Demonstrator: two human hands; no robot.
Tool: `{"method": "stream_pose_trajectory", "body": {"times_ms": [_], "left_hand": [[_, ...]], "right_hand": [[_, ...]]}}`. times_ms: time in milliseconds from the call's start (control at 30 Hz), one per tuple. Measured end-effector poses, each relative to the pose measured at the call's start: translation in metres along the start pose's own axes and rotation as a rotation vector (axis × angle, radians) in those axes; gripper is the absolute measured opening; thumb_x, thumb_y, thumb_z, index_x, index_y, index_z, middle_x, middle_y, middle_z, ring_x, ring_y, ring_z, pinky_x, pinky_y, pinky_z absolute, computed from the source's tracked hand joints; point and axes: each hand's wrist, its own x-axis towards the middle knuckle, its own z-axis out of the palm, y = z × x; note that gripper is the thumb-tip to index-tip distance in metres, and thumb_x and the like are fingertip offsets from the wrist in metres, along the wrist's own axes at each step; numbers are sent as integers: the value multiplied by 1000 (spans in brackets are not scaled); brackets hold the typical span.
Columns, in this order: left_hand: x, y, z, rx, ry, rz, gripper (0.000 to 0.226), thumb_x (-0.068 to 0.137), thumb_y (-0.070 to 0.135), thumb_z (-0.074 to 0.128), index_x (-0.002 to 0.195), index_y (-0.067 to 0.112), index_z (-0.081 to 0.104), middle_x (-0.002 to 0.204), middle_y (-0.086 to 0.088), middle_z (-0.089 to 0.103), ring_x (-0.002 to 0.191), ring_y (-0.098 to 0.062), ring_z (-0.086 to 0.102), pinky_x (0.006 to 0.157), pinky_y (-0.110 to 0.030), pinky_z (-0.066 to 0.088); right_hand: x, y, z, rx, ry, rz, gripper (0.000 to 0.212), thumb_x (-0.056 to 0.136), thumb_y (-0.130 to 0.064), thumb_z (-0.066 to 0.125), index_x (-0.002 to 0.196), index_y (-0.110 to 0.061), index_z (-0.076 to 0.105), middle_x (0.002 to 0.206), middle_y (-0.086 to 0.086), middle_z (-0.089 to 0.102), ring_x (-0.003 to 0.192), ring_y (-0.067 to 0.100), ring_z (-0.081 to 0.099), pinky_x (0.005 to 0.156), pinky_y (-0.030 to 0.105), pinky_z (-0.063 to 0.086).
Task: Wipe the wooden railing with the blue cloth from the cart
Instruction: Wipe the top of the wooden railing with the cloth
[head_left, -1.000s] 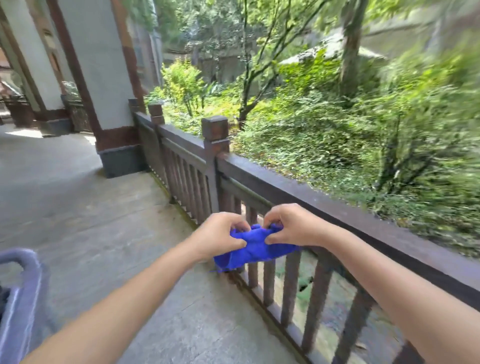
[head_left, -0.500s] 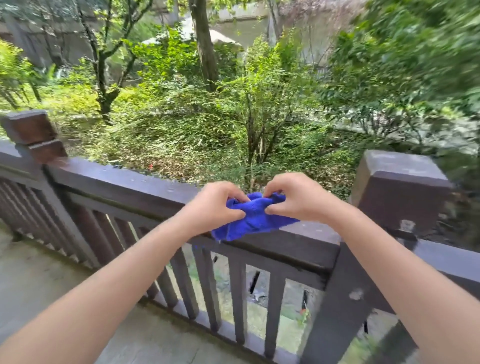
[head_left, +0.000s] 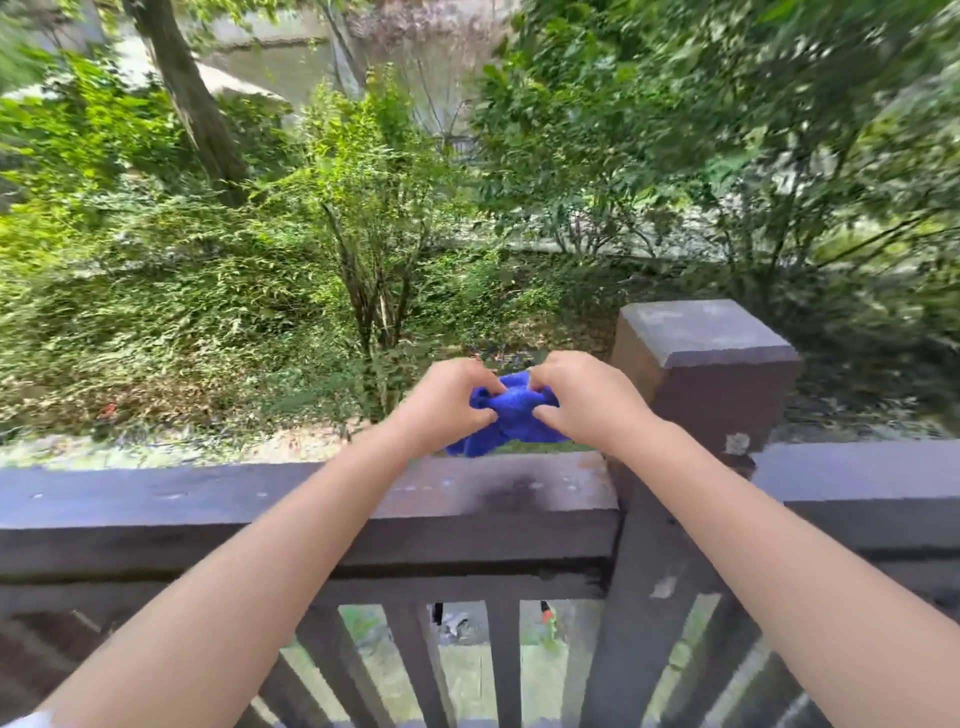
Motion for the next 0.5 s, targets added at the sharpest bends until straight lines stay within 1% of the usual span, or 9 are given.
{"method": "stream_pose_trajectory", "body": {"times_ms": [67,133,200,267,333,367,433,467,500], "left_hand": [[2,-12,26,-30,-92,9,25,74,5,65,98,6,70,103,-13,70,98,-25,61,85,-23,38],[-1,-21,50,-81,-167,27,24,74,3,64,97,4,71,103,-14,70,100,-25,61,82,-17,36],[-5,-27,67,-154,-211,25,23,74,1,63,96,4,71,102,-14,70,99,-26,61,81,-17,36],[-8,-31,75,-215,-218,13,23,74,2,62,95,7,70,102,-12,69,99,-24,60,81,-17,35],[-6,-34,75,-234,-262,16,22,75,5,63,95,10,71,102,-10,69,98,-21,60,81,-17,37],[-4,-37,72,-227,-311,15,21,76,7,63,94,13,72,102,-8,70,96,-19,60,83,-18,39],[0,-45,66,-244,-390,-20,21,77,9,60,91,17,73,99,-8,72,93,-18,63,83,-22,46],[1,-47,65,-253,-373,-48,21,79,9,58,92,17,73,98,-8,72,93,-19,64,81,-21,46],[2,-47,68,-221,-294,-67,23,81,10,56,96,17,71,103,-9,71,98,-21,63,82,-20,43]], "right_hand": [[-7,3,22,-69,-115,91,15,79,-17,56,93,-12,60,103,10,58,104,30,53,72,36,44],[-19,7,39,-93,-208,167,16,80,-14,54,95,-10,59,107,12,57,106,31,53,78,39,45],[-32,9,50,-87,-260,226,17,81,-11,51,96,-11,59,107,12,57,106,30,53,89,42,43],[-40,8,54,-128,-279,254,21,80,-11,47,95,-9,60,102,11,60,102,31,56,99,48,38],[-42,3,54,-172,-281,288,23,79,-18,46,91,-7,62,97,12,64,96,32,59,99,48,39],[-41,0,55,-166,-261,312,24,80,-21,46,87,-6,63,96,14,66,94,33,60,95,44,42],[-39,-4,58,-156,-190,326,26,84,-22,43,82,-5,62,94,17,67,92,34,61,82,38,45],[-37,-2,63,-145,-127,302,27,86,-20,41,85,-4,62,95,19,66,94,35,61,79,38,46],[-35,1,70,-137,-73,269,28,87,-18,39,93,-3,62,102,21,64,102,35,59,83,41,46]]}}
